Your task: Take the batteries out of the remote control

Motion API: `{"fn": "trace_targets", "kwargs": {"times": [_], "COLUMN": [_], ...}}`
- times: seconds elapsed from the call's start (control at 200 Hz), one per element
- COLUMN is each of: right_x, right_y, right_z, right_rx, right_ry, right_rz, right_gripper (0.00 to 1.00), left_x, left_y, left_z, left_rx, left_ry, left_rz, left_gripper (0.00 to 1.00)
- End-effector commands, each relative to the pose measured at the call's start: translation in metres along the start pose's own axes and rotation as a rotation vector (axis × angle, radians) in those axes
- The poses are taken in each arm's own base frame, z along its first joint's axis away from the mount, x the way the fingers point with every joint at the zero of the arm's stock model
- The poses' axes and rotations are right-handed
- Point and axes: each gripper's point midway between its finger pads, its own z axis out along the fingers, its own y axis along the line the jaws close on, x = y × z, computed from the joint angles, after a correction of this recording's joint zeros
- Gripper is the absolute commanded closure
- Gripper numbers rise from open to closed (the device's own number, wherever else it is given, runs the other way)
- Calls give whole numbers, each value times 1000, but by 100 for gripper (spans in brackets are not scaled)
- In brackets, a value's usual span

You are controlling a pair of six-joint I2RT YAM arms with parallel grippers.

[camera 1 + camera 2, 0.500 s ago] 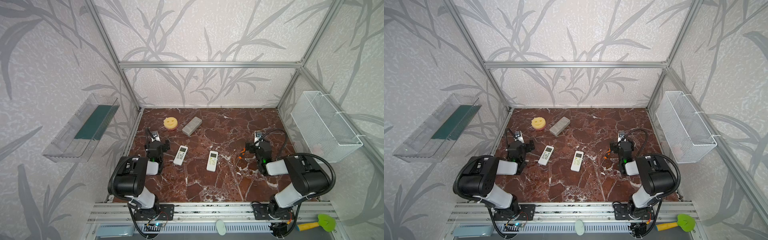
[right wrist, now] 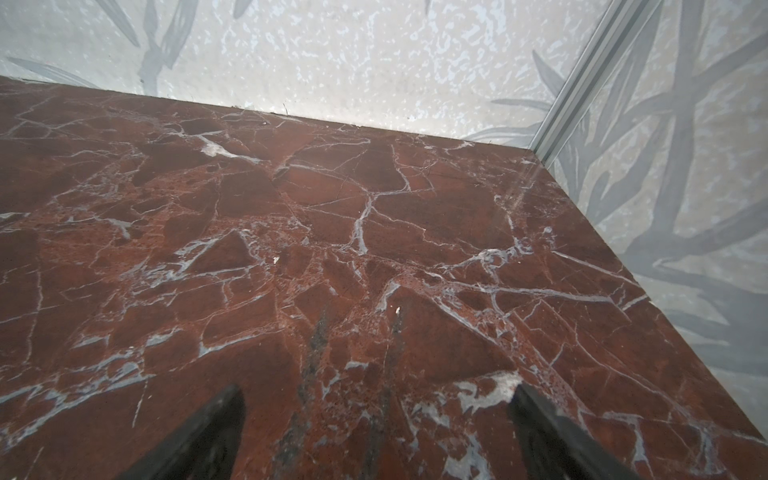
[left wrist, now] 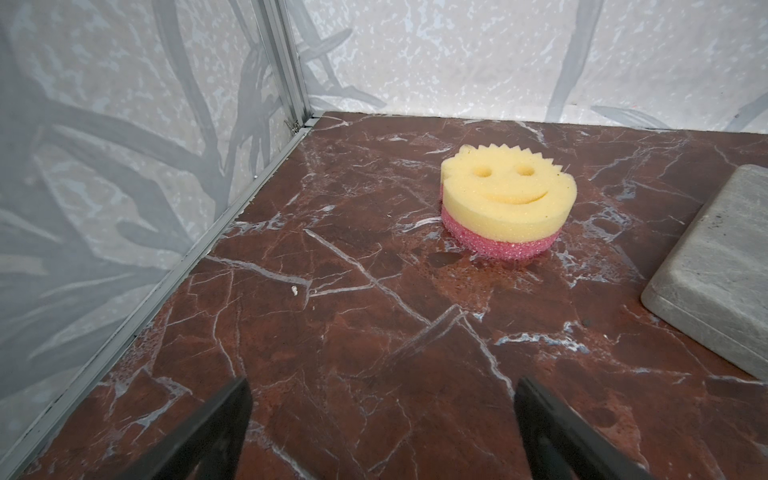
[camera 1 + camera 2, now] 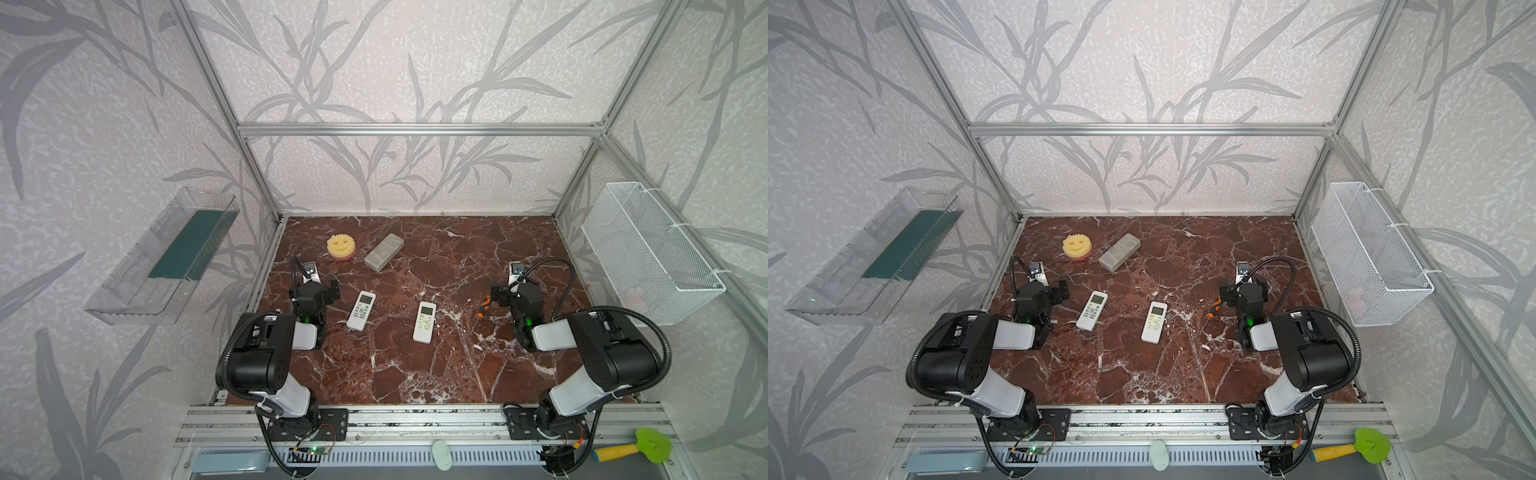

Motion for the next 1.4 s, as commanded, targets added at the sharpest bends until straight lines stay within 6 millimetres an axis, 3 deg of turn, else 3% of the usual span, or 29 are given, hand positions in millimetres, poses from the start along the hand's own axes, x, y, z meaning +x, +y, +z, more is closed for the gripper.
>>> {"fn": "trace_targets", "kwargs": {"times": [0.0,1.16,1.255,1.395], "right_x": [-13,-13,-14,-20], "right_y": [-3,-3,-13,-6], "right_z": [-1,-1,-3,-9], "right_rx": [9,8,71,39], "right_ry": [-39,-39,-42,-66], "right_rz": [10,10,32,1], "right_gripper": [1,1,0,1], "left_x": [-13,-13,-14,-26], "left_y": [1,1,3,10], "left_z": [0,1,0,-15], "left_rx": [3,1,-8,-45], "left_ry": [-36,-36,-41,-100], "left_rz": [-12,-13,-16,-32], "left_gripper": [1,1,1,0]}}
